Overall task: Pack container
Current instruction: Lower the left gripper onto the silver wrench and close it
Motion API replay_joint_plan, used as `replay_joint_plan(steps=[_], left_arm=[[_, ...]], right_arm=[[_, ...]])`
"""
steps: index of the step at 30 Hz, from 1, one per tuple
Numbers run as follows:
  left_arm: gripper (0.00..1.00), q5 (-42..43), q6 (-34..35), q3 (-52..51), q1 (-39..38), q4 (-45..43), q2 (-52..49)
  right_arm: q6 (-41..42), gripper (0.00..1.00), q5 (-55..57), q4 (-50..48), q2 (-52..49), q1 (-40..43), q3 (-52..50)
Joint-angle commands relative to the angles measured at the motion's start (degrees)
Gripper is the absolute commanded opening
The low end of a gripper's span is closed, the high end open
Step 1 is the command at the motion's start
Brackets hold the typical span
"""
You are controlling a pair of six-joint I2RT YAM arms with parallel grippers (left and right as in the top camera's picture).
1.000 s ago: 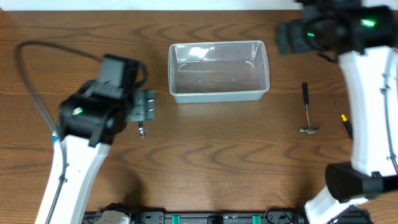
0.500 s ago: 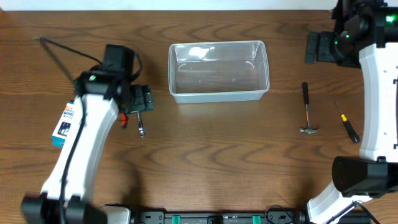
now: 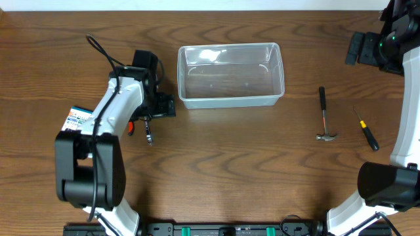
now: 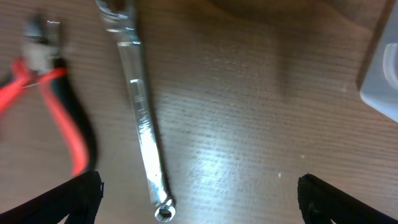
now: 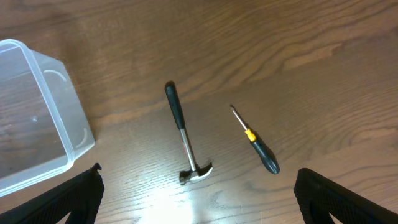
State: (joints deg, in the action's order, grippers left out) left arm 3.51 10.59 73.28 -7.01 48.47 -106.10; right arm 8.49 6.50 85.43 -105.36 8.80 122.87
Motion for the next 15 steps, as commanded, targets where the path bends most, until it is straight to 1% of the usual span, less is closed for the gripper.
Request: replay_joint_plan(steps=[1,10,15], left_arm=[[0.98,2.54,-0.90,-0.98,0.90,-0.68,-1.46],[0.98,3.69,-1.16,-1.07,3.48,-2.51,-2.27],[0.98,4.07,-1.09,-1.07,3.48,-3.26,-3.39]], right_arm=[[-0.90,0.99,0.59,-0.17,0.24,0.24,-0.31],[-0.92,0.99,0.59,-0.20,0.24,0.24,-0.31],[-0.92,0.99,0.57,-0.17,0.24,0.22,-0.31]])
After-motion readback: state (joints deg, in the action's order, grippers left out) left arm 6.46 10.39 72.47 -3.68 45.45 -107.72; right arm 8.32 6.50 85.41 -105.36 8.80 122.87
